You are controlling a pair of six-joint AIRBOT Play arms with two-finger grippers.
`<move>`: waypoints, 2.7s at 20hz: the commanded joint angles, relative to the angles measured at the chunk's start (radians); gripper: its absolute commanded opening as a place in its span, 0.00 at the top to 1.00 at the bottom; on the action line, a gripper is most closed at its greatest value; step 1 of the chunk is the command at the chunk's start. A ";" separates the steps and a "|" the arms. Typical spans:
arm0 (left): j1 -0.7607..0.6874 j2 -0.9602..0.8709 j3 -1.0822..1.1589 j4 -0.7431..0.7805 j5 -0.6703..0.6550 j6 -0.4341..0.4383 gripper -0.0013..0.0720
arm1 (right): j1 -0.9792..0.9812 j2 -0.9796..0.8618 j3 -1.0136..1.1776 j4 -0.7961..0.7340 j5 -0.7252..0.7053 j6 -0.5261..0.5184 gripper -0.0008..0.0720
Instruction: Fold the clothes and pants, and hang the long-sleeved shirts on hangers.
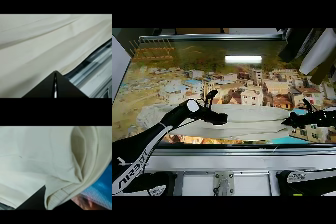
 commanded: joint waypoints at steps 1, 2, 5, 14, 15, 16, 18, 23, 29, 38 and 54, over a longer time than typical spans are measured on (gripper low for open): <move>-0.006 -0.039 0.013 -0.002 0.037 0.000 0.96 | 0.011 0.057 0.053 -0.057 0.047 0.059 0.97; -0.006 -0.064 0.039 -0.002 0.031 0.000 0.96 | 0.017 0.089 0.085 -0.086 0.077 0.077 0.97; -0.032 -0.171 0.167 -0.001 0.029 0.001 0.96 | 0.063 0.194 0.187 -0.139 0.173 0.119 0.97; -0.182 -0.521 0.597 -0.001 -0.034 0.007 0.96 | 0.479 0.410 0.428 -0.382 0.340 0.339 0.97; -0.196 -0.555 0.636 -0.001 -0.059 0.007 0.96 | 0.525 0.416 0.444 -0.395 0.348 0.364 0.97; -0.208 -0.585 0.669 -0.001 -0.085 0.007 0.96 | 0.573 0.419 0.460 -0.402 0.351 0.390 0.97; -0.230 -0.636 0.721 0.000 -0.131 0.007 0.96 | 0.652 0.419 0.483 -0.405 0.351 0.422 0.97; -0.220 -0.659 0.753 0.015 -0.184 0.003 0.96 | 0.790 0.419 0.533 -0.424 0.342 0.486 0.97; -0.084 -0.546 0.753 0.157 -0.250 -0.004 0.96 | 0.890 0.417 0.558 -0.423 0.327 0.690 0.97; 0.354 -0.265 0.753 0.268 -0.315 -0.003 0.96 | 1.188 0.310 0.558 -0.415 0.101 1.080 0.97; 0.528 -0.152 0.750 0.259 -0.424 0.002 0.96 | 1.416 0.002 0.550 -0.130 -0.428 1.014 0.11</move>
